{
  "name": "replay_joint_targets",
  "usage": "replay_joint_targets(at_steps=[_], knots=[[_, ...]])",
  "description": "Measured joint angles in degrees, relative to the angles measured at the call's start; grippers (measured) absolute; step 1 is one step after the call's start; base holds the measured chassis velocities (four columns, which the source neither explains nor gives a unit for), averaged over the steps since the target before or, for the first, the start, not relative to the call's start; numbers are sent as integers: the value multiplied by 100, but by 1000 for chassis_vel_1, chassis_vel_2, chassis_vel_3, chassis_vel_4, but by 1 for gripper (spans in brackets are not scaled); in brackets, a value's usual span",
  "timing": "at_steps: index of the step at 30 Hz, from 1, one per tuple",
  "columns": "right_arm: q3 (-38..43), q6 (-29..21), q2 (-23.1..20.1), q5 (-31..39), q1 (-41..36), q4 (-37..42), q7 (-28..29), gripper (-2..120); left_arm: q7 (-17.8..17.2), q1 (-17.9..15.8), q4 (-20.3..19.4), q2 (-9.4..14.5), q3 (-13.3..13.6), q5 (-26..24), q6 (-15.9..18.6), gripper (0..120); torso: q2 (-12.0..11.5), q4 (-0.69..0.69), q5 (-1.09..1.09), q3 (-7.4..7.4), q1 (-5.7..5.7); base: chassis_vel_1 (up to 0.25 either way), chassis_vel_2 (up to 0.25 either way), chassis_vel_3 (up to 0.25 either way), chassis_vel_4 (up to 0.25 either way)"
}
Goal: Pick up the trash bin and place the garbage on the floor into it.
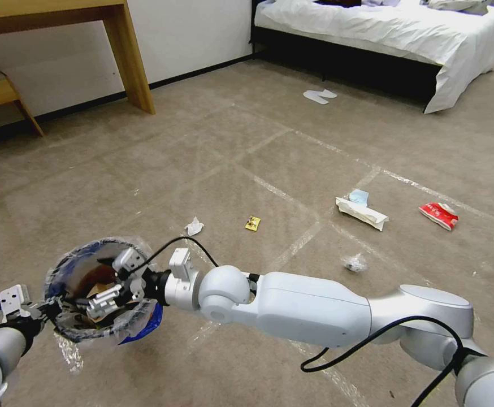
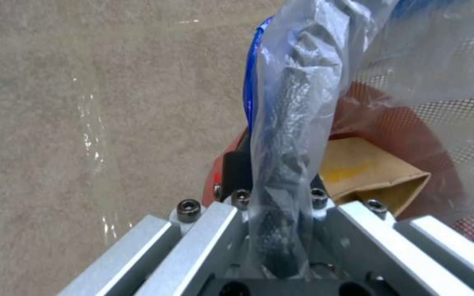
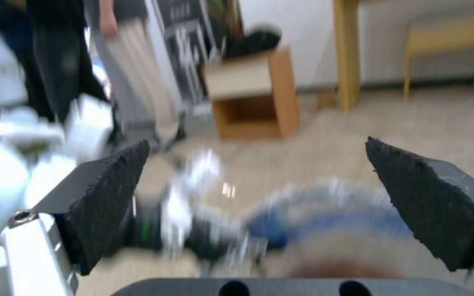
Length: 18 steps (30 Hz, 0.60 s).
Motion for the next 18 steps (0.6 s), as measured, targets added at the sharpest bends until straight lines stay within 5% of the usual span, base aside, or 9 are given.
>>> replay_joint_targets(at_steps=[9,18], knots=[[1883,338,-139,181,-162,395,-216,100,2,-12,28,15,-23,28,0,1,0,0,1,0,0,0,0,0,0],[3619,481,-762,296,-735,873,-370,100,13,-26,40,-15,-71,102,0,1,0,1,3,0,0,0,0,0,0]])
